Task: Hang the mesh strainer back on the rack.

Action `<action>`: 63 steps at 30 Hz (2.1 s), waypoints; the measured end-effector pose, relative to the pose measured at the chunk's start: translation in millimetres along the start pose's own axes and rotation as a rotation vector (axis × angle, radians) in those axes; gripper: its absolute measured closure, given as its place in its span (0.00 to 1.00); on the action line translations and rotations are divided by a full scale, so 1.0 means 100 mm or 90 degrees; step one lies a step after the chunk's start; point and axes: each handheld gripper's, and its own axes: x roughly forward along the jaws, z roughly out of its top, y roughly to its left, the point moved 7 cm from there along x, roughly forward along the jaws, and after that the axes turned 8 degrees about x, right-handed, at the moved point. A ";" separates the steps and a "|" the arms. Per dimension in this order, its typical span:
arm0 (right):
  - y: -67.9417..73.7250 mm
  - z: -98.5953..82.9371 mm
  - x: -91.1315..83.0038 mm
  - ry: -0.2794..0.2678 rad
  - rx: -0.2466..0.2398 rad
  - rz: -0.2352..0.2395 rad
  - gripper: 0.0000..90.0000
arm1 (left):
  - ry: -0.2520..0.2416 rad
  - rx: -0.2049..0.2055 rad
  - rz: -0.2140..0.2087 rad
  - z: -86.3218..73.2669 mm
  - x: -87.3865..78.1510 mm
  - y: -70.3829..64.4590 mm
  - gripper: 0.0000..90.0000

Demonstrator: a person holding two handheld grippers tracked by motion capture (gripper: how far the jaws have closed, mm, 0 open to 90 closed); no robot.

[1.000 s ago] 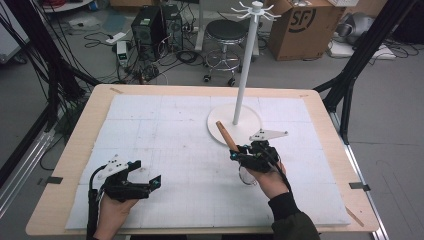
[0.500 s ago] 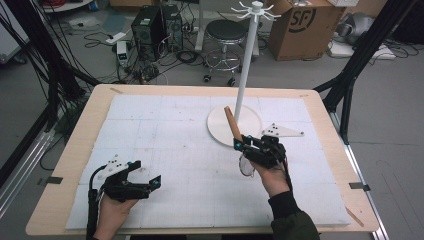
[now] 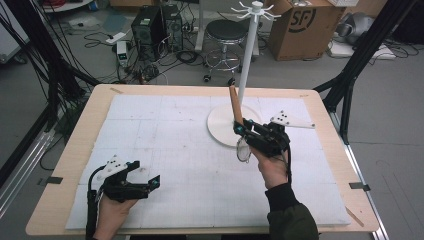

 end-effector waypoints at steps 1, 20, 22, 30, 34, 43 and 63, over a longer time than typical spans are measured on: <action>0.01 0.04 -0.01 -0.007 0.002 0.005 0.77 | 0.000 0.000 -0.001 0.00 0.00 0.00 0.02; 0.09 0.69 -0.13 -0.127 -0.020 -0.027 0.77 | -0.002 0.000 0.005 -0.01 -0.05 0.03 0.02; 0.10 0.74 -0.14 -0.137 -0.027 -0.030 0.77 | -0.003 -0.004 0.006 -0.01 -0.05 0.03 0.02; 0.09 0.90 -0.10 -0.151 -0.032 -0.043 0.77 | -0.004 -0.007 0.008 -0.01 -0.07 0.07 0.02; 0.07 0.96 -0.07 -0.155 -0.032 -0.047 0.77 | -0.006 -0.010 0.011 -0.01 -0.09 0.09 0.02; -0.07 1.16 -0.12 -0.184 -0.027 -0.063 0.77 | -0.013 -0.011 0.008 0.03 -0.09 0.12 0.02; -0.34 1.47 -0.10 -0.217 -0.004 -0.077 0.77 | -0.003 -0.019 -0.003 0.02 -0.03 0.14 0.02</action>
